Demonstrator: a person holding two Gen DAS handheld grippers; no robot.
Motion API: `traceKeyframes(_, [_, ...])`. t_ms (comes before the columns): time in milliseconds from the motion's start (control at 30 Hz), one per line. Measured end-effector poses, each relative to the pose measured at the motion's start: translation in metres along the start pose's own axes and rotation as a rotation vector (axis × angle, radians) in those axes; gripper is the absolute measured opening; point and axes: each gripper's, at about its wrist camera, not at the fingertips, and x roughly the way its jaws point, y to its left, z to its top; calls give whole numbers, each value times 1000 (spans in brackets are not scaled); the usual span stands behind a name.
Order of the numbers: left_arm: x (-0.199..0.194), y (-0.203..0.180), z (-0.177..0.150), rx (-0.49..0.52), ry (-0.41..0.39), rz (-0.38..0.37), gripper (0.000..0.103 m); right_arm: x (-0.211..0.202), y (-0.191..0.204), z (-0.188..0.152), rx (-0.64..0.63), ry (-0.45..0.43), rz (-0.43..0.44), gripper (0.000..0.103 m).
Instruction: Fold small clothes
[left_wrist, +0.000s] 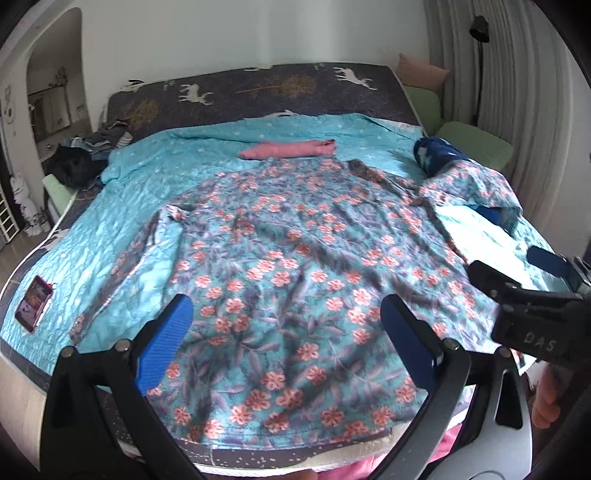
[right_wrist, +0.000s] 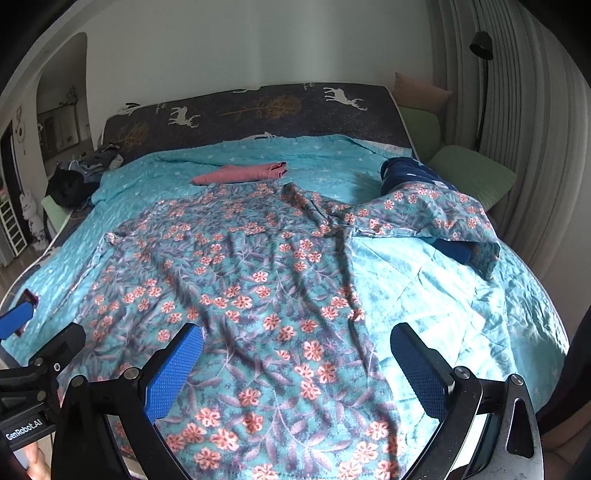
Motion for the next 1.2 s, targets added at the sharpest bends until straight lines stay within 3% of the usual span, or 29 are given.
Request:
traceKeyframes(233, [12, -2, -1, 19, 11, -18, 101, 7, 8, 3, -37, -19, -22, 103])
traceKeyframes(533, [37, -9, -4, 64, 23, -5, 101, 37, 8, 3, -40, 18, 1, 103])
traceKeyframes(1200, [72, -4, 6, 49, 49, -23, 101, 79, -2, 16, -3, 79, -9, 103])
